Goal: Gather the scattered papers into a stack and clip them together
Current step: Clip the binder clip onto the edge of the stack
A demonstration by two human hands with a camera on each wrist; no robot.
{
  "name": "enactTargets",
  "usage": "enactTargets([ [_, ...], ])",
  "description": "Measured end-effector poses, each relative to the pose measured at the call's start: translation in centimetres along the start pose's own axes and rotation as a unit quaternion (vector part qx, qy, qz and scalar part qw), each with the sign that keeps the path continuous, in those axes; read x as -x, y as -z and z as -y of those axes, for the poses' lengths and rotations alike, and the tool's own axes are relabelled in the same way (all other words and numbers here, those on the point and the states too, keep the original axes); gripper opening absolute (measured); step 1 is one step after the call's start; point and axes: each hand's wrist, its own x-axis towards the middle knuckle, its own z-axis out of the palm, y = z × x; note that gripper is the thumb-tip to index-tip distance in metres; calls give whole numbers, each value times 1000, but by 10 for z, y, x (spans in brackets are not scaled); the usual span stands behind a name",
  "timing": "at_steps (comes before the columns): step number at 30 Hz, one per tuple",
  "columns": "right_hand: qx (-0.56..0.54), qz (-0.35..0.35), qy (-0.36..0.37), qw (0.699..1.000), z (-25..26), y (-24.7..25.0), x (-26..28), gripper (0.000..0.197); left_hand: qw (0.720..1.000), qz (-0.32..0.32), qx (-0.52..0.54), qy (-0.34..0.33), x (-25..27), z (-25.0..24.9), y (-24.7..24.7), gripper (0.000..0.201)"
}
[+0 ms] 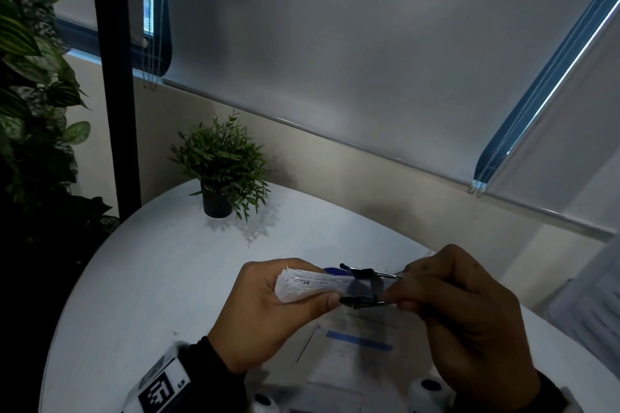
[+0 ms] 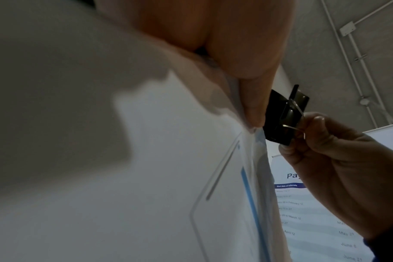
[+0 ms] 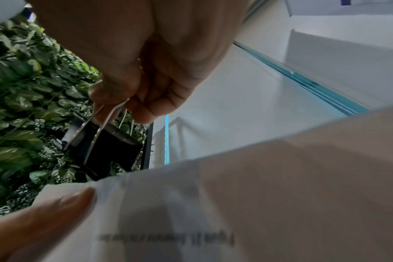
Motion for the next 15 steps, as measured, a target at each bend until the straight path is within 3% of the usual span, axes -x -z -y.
enactTargets([
  [8,112,133,43,984,6,19,-18,24,999,8,-28,-44,1,1,-6,25],
  [15,224,286,104,926,10,28,-42,30,997,10,-48,-59,3,2,-6,24],
])
